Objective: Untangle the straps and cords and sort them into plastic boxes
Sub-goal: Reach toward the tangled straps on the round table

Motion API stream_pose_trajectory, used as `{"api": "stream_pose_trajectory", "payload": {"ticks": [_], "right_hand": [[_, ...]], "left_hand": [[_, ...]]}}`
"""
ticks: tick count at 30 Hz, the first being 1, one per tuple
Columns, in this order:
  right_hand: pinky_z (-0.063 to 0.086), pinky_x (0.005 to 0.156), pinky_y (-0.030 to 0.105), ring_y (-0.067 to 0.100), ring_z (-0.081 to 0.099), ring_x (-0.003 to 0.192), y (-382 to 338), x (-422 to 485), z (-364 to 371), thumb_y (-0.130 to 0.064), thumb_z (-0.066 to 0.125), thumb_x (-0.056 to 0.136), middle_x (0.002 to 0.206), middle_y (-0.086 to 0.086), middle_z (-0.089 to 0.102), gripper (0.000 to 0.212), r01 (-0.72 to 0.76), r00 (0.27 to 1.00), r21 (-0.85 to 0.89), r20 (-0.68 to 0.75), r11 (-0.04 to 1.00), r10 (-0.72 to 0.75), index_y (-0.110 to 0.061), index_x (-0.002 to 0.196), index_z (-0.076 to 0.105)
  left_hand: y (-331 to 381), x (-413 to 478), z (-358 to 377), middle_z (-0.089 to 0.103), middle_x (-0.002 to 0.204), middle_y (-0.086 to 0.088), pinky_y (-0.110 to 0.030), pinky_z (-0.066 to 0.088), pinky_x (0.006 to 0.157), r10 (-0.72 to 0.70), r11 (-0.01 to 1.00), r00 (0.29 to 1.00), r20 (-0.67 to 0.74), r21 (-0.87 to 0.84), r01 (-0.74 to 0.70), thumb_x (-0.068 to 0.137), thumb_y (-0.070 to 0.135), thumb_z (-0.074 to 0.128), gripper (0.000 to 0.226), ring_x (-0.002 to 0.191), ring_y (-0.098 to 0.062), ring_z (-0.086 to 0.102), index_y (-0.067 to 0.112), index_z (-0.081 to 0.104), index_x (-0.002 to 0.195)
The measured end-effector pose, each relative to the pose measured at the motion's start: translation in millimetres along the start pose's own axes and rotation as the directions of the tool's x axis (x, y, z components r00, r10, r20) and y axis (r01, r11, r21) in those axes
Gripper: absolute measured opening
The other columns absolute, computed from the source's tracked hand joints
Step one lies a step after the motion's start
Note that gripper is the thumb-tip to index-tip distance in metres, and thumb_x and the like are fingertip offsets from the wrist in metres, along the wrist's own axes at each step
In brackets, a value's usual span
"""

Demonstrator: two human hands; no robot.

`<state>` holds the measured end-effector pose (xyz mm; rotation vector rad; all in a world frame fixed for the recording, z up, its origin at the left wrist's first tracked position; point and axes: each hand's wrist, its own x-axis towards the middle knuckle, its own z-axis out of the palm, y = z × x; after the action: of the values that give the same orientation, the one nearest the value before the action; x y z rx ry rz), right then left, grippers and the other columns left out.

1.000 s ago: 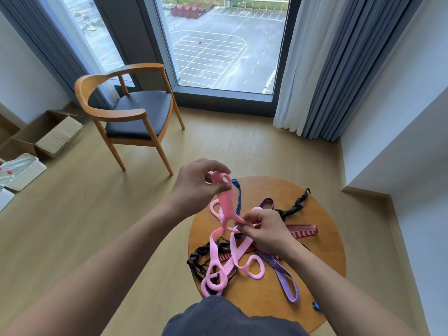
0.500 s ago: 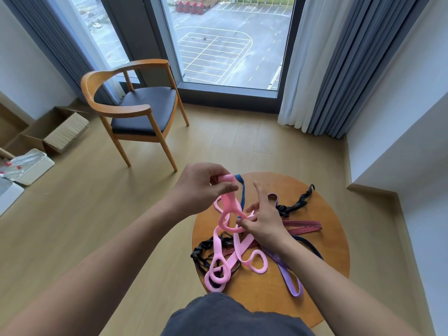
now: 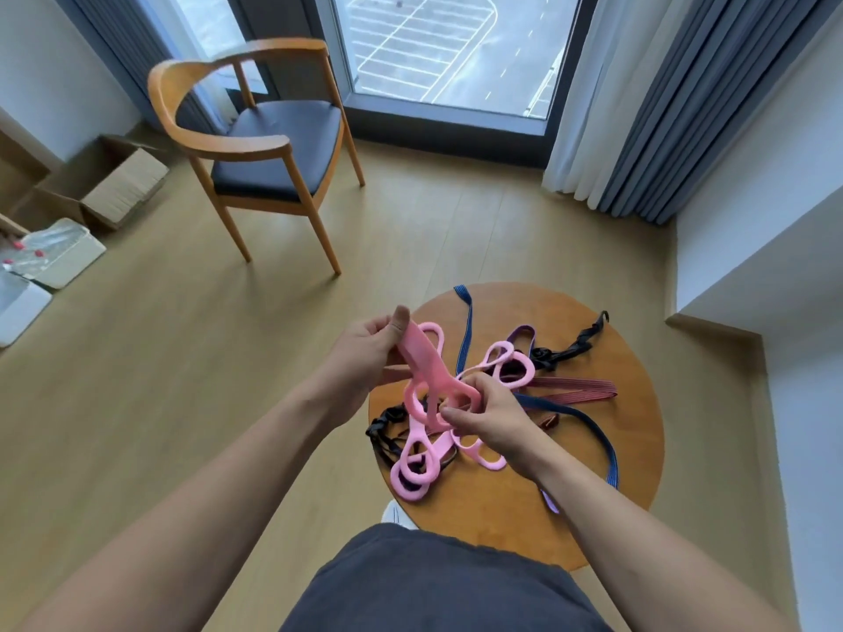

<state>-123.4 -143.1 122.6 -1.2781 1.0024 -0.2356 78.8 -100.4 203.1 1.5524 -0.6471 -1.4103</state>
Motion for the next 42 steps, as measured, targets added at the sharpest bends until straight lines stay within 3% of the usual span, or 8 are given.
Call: {"api": "stream_pose_trajectory", "payload": {"ticks": [7, 10, 20, 25, 28, 31, 37, 42], "right_hand": [[0.052, 0.067, 0.017, 0.000, 0.059, 0.077, 31, -3, 49, -0.012, 0.074, 0.083, 0.105, 0.011, 0.062, 0.045, -0.138, 0.990, -0.045, 0.006, 0.989, 0.138, -0.021, 0.115, 0.044], [0.048, 0.054, 0.012, -0.011, 0.060, 0.069, 46, -1, 66, -0.010, 0.072, 0.086, 0.104, 0.000, 0.055, 0.049, -0.209, 0.978, 0.009, 0.005, 0.978, 0.209, -0.020, 0.120, 0.038], [0.058, 0.083, 0.034, 0.026, 0.064, 0.106, 84, 44, 81, -0.004, 0.079, 0.071, 0.121, 0.010, 0.061, 0.067, -0.342, 0.902, -0.036, 0.268, 0.939, 0.339, -0.022, 0.130, 0.052], [0.051, 0.081, 0.038, 0.024, 0.058, 0.097, 89, 110, 87, -0.011, 0.061, 0.084, 0.104, 0.001, 0.061, 0.036, -0.386, 0.913, -0.322, -0.268, 0.865, 0.308, -0.022, 0.117, 0.054], [0.046, 0.074, 0.037, 0.027, 0.057, 0.095, 91, 139, 95, -0.032, 0.067, 0.088, 0.104, 0.004, 0.060, 0.047, -0.468, 0.878, -0.367, -0.298, 0.804, 0.375, -0.015, 0.127, 0.048], [0.041, 0.061, 0.034, 0.028, 0.054, 0.079, 87, 150, 100, -0.035, 0.072, 0.088, 0.077, 0.004, 0.054, 0.032, -0.596, 0.775, -0.175, -0.380, 0.784, 0.505, -0.008, 0.088, 0.054], [0.049, 0.051, 0.018, 0.017, 0.067, 0.077, 33, 127, 77, -0.015, 0.076, 0.088, 0.093, 0.009, 0.069, 0.023, -0.349, 0.859, 0.297, -0.278, 0.889, 0.431, -0.004, 0.106, 0.069], [0.052, 0.065, 0.023, 0.014, 0.065, 0.075, -43, 94, 49, -0.009, 0.072, 0.089, 0.091, 0.011, 0.071, 0.023, -0.103, 0.947, 0.268, -0.269, 0.958, 0.178, -0.002, 0.111, 0.069]], "left_hand": [[-56, 12, -4, 0.075, 0.082, -0.011, -0.033, 0.060, 0.065, -0.135, 0.954, 0.990, -0.033, -0.276, 0.121, 0.084, 0.062, 0.061, 0.061, 0.080, -0.028, 0.074, 0.004, 0.055, 0.105], [-82, 13, -12, 0.065, 0.081, -0.009, -0.037, 0.058, 0.076, -0.186, 0.898, 0.982, 0.026, -0.402, 0.180, 0.079, 0.017, 0.085, 0.045, 0.078, -0.024, 0.064, 0.008, 0.049, 0.106], [-137, 23, -64, 0.077, 0.104, -0.022, -0.041, 0.064, 0.081, -0.354, 0.832, 0.933, -0.064, -0.478, 0.283, 0.101, -0.004, 0.049, 0.015, 0.096, -0.032, 0.076, -0.001, 0.063, 0.106], [-137, 36, -93, 0.066, 0.072, -0.008, -0.039, 0.062, 0.074, -0.364, 0.868, 0.919, -0.152, -0.413, 0.276, 0.104, 0.004, 0.043, 0.018, 0.072, -0.030, 0.069, 0.004, 0.061, 0.099], [-140, 43, -105, 0.057, 0.066, -0.005, -0.041, 0.059, 0.073, -0.385, 0.874, 0.906, -0.177, -0.386, 0.296, 0.106, 0.006, 0.045, 0.014, 0.057, -0.024, 0.060, 0.002, 0.059, 0.104], [-142, 46, -113, 0.051, 0.063, -0.002, -0.030, 0.053, 0.054, -0.403, 0.879, 0.894, -0.198, -0.356, 0.317, 0.100, 0.007, 0.059, 0.003, 0.046, -0.014, 0.046, 0.005, 0.062, 0.102], [-122, 61, -108, 0.059, 0.058, 0.002, -0.021, 0.040, 0.039, -0.469, 0.865, 0.854, -0.223, -0.311, 0.394, 0.091, 0.009, 0.074, 0.007, 0.033, -0.005, 0.037, 0.007, 0.068, 0.093], [-71, 88, -73, 0.070, 0.091, -0.018, -0.018, 0.038, 0.037, -0.485, 0.820, 0.874, -0.020, -0.358, 0.447, 0.095, 0.013, 0.067, 0.012, 0.030, -0.005, 0.037, 0.006, 0.060, 0.102]]}}
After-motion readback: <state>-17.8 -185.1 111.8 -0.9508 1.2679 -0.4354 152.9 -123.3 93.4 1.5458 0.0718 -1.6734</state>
